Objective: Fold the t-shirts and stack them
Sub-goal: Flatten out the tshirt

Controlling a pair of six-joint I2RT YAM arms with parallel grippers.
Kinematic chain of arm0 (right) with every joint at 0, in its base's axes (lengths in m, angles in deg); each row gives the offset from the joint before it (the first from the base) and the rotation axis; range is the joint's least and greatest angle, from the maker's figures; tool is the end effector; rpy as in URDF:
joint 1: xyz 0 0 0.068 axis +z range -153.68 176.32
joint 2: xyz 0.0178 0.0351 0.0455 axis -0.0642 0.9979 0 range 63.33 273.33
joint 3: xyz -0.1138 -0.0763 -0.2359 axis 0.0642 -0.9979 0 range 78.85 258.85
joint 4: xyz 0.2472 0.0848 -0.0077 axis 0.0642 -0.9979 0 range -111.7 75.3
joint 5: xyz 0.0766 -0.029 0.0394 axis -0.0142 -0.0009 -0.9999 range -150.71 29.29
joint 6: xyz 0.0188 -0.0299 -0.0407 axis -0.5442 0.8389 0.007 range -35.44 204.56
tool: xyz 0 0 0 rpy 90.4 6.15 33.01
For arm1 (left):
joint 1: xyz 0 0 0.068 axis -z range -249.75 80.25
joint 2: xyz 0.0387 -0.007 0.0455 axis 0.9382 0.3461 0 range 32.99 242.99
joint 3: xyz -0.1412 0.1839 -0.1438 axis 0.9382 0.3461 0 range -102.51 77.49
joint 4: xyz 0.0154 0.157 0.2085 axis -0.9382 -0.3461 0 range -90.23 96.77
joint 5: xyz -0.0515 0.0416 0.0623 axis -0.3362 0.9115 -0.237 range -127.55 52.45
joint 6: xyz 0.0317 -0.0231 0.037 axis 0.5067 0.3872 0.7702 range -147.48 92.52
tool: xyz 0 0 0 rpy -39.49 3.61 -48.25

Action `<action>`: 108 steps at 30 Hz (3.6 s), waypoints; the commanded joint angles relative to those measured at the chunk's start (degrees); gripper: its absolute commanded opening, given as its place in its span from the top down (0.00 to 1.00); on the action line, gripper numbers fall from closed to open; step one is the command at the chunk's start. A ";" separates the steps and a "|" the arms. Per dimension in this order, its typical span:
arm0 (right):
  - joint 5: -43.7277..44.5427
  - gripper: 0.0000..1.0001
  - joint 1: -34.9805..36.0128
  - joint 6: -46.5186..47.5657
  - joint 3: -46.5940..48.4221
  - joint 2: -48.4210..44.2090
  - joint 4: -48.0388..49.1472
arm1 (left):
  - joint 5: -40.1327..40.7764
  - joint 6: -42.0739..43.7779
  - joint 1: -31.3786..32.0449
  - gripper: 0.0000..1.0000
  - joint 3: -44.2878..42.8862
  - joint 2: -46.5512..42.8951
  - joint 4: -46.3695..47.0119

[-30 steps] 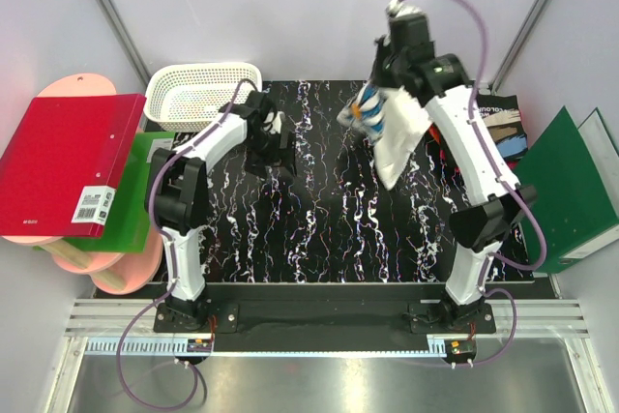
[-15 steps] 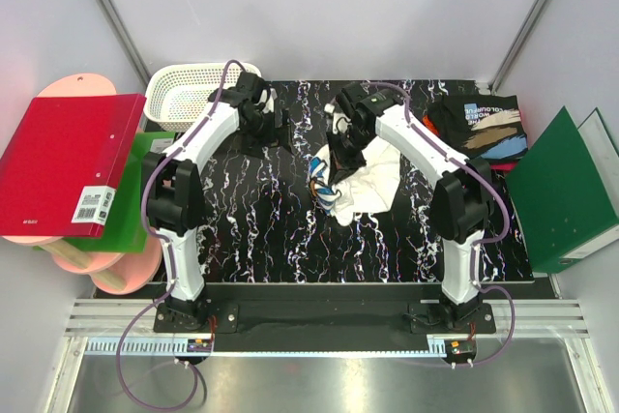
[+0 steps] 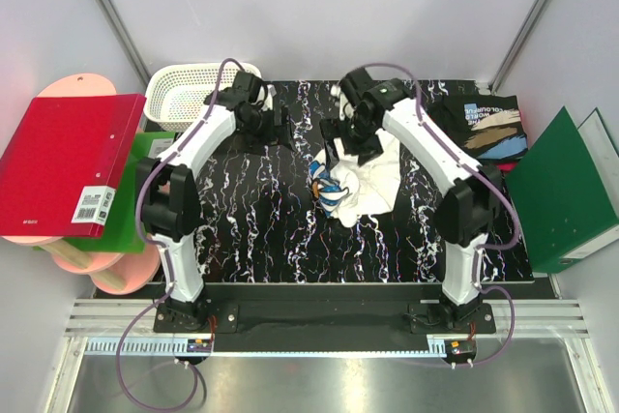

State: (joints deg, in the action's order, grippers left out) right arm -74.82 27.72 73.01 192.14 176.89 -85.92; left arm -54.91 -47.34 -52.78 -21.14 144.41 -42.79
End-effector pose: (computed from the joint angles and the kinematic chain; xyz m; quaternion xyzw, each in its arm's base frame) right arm 0.3414 0.2185 0.3115 -0.1883 0.9614 0.1713 0.1042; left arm 0.3973 -0.1324 0.2679 0.0118 0.9605 -0.2137 0.1778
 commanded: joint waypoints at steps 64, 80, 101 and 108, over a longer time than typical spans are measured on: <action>28.00 0.01 -7.32 -20.53 -8.62 4.30 8.55 | 6.90 -4.23 4.30 1.00 17.50 -19.74 0.78; 16.93 0.03 -7.67 -15.61 5.26 11.24 22.34 | 7.43 -4.58 3.95 1.00 16.27 -13.95 -2.74; 7.70 0.25 -9.95 -17.89 31.37 33.82 19.72 | 9.01 -5.46 4.21 1.00 14.26 -12.28 -5.02; 2.33 1.00 -10.22 -17.89 34.54 36.47 19.98 | 9.63 -4.93 4.21 1.00 11.09 -9.90 -6.42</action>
State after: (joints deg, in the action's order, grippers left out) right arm -69.05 17.73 54.97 223.75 211.86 -66.43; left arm -46.85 -52.56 -48.69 -6.58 133.31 -48.86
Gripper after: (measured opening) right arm 0.062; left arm 0.025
